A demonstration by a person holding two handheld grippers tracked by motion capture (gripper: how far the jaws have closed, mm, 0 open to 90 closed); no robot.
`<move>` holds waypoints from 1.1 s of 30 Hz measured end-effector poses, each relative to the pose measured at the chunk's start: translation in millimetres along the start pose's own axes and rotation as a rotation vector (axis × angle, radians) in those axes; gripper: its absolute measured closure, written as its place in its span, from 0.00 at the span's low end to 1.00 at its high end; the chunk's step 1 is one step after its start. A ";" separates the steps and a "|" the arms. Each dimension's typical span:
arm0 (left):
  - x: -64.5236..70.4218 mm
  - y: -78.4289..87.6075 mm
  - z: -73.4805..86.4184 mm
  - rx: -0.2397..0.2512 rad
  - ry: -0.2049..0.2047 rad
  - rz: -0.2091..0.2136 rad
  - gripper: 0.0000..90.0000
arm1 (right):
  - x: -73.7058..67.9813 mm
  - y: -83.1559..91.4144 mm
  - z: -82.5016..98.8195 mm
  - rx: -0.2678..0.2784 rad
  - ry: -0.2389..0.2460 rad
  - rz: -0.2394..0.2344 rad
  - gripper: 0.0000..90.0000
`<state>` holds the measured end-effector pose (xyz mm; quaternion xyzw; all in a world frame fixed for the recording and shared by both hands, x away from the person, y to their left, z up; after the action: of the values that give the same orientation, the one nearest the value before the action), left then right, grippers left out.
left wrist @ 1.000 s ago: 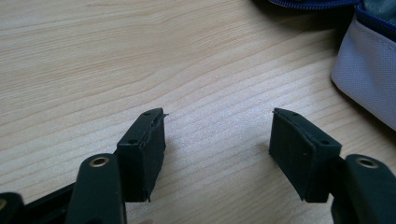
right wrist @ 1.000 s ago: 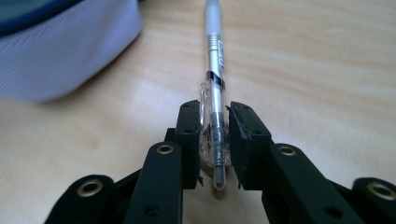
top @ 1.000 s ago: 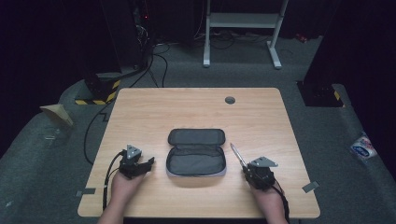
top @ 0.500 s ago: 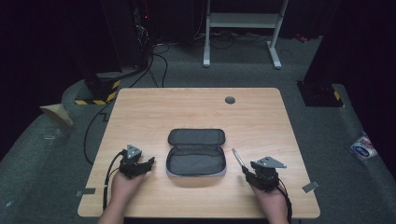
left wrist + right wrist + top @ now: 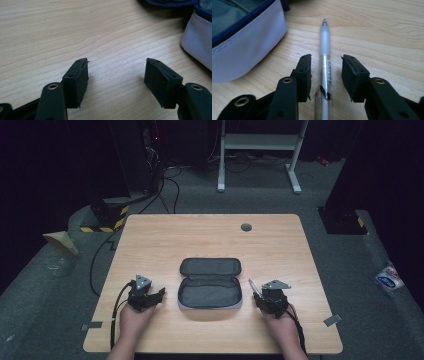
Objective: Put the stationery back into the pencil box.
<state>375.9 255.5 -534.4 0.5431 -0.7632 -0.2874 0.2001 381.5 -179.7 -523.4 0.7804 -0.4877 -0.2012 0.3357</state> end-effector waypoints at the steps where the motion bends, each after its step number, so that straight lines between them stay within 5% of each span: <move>1: -0.1 0.0 0.0 -0.001 -0.001 0.001 0.40 | -1.0 0.6 0.2 -0.004 0.004 0.000 0.72; 12: 0.1 -0.5 -0.6 0.000 -0.005 0.005 0.40 | -2.2 -0.9 -6.6 -0.043 0.030 -0.001 0.86; 33: 1.8 0.0 -0.1 -0.001 -0.013 0.018 0.39 | 0.1 5.0 -3.9 -0.008 0.039 -0.017 0.87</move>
<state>375.4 253.7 -534.4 0.5342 -0.7692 -0.2893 0.1980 381.0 -180.0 -517.1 0.7869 -0.4736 -0.1907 0.3467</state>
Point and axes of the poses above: each handheld gripper's, and its own axes: y roughly backward along the jaws, z roughly out of its underside, x roughly to its right, the point moved 1 cm from there along -y, roughly forward along the jaws
